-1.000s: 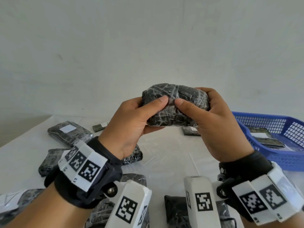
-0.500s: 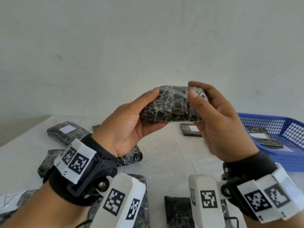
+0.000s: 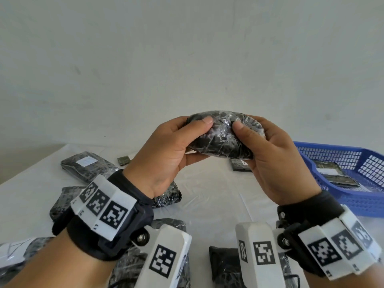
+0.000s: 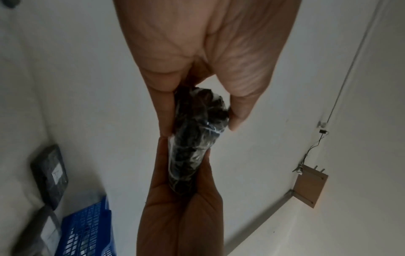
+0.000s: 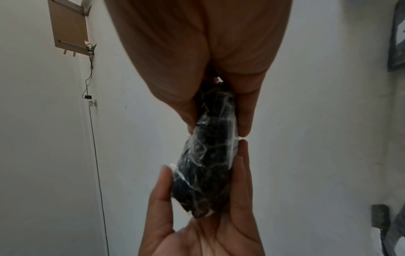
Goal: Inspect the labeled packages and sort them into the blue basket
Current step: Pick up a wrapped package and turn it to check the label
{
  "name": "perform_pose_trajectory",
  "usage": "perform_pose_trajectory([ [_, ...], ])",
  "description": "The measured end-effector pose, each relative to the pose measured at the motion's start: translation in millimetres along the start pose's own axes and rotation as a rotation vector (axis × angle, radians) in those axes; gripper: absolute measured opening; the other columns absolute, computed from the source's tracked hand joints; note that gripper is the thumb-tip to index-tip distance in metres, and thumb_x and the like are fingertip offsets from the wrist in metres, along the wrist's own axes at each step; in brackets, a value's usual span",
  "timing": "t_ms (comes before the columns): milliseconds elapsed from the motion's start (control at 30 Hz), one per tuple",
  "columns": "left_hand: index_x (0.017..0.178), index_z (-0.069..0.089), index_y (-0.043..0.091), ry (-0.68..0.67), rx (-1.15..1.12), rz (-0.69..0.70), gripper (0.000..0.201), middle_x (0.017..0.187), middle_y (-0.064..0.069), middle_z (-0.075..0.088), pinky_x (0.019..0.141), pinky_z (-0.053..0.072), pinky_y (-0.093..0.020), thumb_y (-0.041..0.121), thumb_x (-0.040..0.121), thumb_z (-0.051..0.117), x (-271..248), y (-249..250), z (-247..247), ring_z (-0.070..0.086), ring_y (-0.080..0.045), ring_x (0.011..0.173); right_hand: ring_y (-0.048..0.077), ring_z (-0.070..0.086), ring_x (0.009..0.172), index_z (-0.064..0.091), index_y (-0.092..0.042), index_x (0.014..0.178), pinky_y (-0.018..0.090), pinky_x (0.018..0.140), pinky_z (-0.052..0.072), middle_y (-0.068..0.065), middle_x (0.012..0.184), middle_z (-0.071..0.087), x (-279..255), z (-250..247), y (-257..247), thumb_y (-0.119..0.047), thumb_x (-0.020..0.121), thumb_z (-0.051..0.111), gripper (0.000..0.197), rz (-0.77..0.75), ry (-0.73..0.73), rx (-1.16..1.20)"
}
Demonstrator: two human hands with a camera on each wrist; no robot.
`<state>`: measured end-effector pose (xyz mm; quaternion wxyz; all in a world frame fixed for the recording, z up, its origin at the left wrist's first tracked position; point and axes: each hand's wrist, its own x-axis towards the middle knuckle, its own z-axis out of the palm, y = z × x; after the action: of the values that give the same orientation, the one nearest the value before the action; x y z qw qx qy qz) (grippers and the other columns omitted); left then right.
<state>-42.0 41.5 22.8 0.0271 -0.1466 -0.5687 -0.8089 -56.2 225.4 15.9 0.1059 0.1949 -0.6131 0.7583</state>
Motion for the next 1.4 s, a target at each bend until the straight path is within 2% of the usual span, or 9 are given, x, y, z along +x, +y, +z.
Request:
perform_pose_trajectory([
  [200, 0.107, 0.073, 0.001, 0.039, -0.003, -0.007, 0.045, 0.093, -0.007, 0.079, 0.066, 0.061, -0.023, 0.034, 0.077, 0.071, 1.3, -4.5, -0.6, 0.075, -0.013, 0.086, 0.022, 0.073, 0.115, 0.058, -0.016, 0.138, 0.042, 0.105, 0.055, 0.008, 0.120, 0.077, -0.5, -5.1, -3.7, -0.039, 0.081, 0.078, 0.064, 0.018, -0.038, -0.103],
  [367, 0.106, 0.075, 0.011, -0.044, 0.030, -0.001, 0.047, 0.102, -0.006, 0.080, 0.078, 0.063, -0.027, 0.045, 0.074, 0.068, -1.6, -2.9, 2.2, 0.076, -0.016, 0.095, 0.030, 0.076, 0.107, 0.070, -0.006, 0.118, 0.057, 0.099, 0.058, 0.012, 0.110, 0.079, -0.2, -1.6, -0.8, -0.037, 0.091, 0.076, 0.041, -0.139, 0.040, -0.254],
  [533, 0.105, 0.076, 0.011, 0.035, 0.033, 0.034, 0.042, 0.102, -0.008, 0.080, 0.073, 0.062, -0.024, 0.040, 0.075, 0.072, 1.0, -6.3, -0.2, 0.076, -0.016, 0.094, 0.024, 0.075, 0.112, 0.061, -0.012, 0.130, 0.045, 0.101, 0.058, 0.009, 0.118, 0.077, -2.6, 1.2, -3.3, -0.041, 0.080, 0.082, 0.061, -0.084, -0.012, -0.227],
  [667, 0.106, 0.076, 0.014, -0.011, 0.089, 0.020, 0.047, 0.105, -0.006, 0.080, 0.086, 0.063, -0.032, 0.047, 0.073, 0.072, -0.6, -6.6, 1.2, 0.076, -0.017, 0.102, 0.027, 0.076, 0.106, 0.068, -0.006, 0.118, 0.054, 0.097, 0.059, 0.010, 0.110, 0.078, -2.7, 4.1, 1.9, -0.037, 0.085, 0.083, 0.047, -0.146, 0.036, -0.305],
  [833, 0.100, 0.077, 0.017, 0.051, 0.089, 0.069, 0.037, 0.100, -0.004, 0.081, 0.082, 0.063, -0.029, 0.042, 0.073, 0.073, 1.4, -10.9, 1.7, 0.077, -0.016, 0.098, 0.025, 0.074, 0.112, 0.065, -0.010, 0.125, 0.052, 0.103, 0.056, 0.009, 0.117, 0.077, -4.2, 3.1, -1.2, -0.041, 0.089, 0.078, 0.050, -0.078, -0.020, -0.255],
  [967, 0.099, 0.077, 0.018, 0.015, 0.100, 0.073, 0.040, 0.101, -0.004, 0.080, 0.083, 0.063, -0.032, 0.048, 0.072, 0.072, -1.0, -7.5, 2.5, 0.077, -0.018, 0.099, 0.030, 0.075, 0.109, 0.067, -0.002, 0.122, 0.056, 0.102, 0.057, 0.013, 0.114, 0.078, -3.0, 1.3, -3.1, -0.028, 0.096, 0.074, 0.038, -0.123, 0.008, -0.270],
  [1167, 0.105, 0.076, 0.015, 0.036, 0.076, 0.034, 0.047, 0.105, -0.007, 0.080, 0.083, 0.064, -0.035, 0.049, 0.073, 0.070, 0.2, -8.0, 1.3, 0.077, -0.021, 0.100, 0.028, 0.072, 0.117, 0.067, -0.003, 0.127, 0.052, 0.108, 0.053, 0.013, 0.121, 0.077, -4.3, -4.7, -11.5, -0.039, 0.097, 0.066, 0.046, -0.061, -0.068, -0.186],
  [1267, 0.117, 0.072, 0.014, 0.013, 0.100, -0.066, 0.056, 0.112, -0.009, 0.079, 0.084, 0.064, -0.037, 0.054, 0.079, 0.065, -0.7, -8.8, 0.9, 0.077, -0.027, 0.104, 0.028, 0.075, 0.109, 0.072, -0.008, 0.118, 0.055, 0.103, 0.056, 0.010, 0.111, 0.080, -4.2, -4.4, -11.0, -0.039, 0.094, 0.074, 0.039, -0.107, -0.019, -0.292],
  [1400, 0.124, 0.070, 0.014, 0.130, 0.348, -0.014, 0.055, 0.115, -0.007, 0.074, 0.083, 0.065, -0.038, 0.056, 0.088, 0.069, 4.0, -12.4, -5.9, 0.071, -0.021, 0.110, 0.015, 0.078, 0.092, 0.074, -0.016, 0.109, 0.041, 0.087, 0.064, -0.001, 0.097, 0.081, -9.0, 0.0, -13.9, -0.046, 0.078, 0.086, 0.045, -0.143, 0.119, -0.497],
])
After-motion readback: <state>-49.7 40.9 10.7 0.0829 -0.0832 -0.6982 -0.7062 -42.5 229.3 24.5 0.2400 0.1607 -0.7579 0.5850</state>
